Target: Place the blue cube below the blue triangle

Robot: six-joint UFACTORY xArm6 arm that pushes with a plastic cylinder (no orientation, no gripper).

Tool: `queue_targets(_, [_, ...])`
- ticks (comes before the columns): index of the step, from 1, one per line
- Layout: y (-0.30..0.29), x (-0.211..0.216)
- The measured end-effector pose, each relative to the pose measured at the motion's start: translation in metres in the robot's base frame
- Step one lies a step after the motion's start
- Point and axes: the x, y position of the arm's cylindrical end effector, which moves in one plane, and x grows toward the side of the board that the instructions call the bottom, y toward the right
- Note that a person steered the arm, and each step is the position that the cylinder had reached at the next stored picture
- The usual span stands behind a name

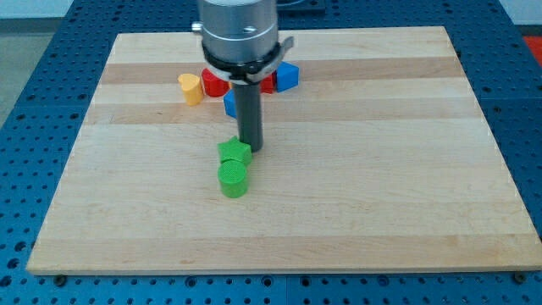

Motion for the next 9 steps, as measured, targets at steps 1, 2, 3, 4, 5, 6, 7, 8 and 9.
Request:
queue_targets(1, [-0.016,0.0])
queue_targets(2, [-0.016,-0.003])
queue_targets(3, [-0.016,-0.041])
queue_targets(4, [-0.026,-0.043])
queue_targets(5, [-0.047,-0.043])
queue_targets(6, [-0.044,-0.06])
queue_targets(7, [-0.036,-0.074])
queue_targets(8, [-0.019,-0.074])
queue_targets(9, [0.016,-0.084])
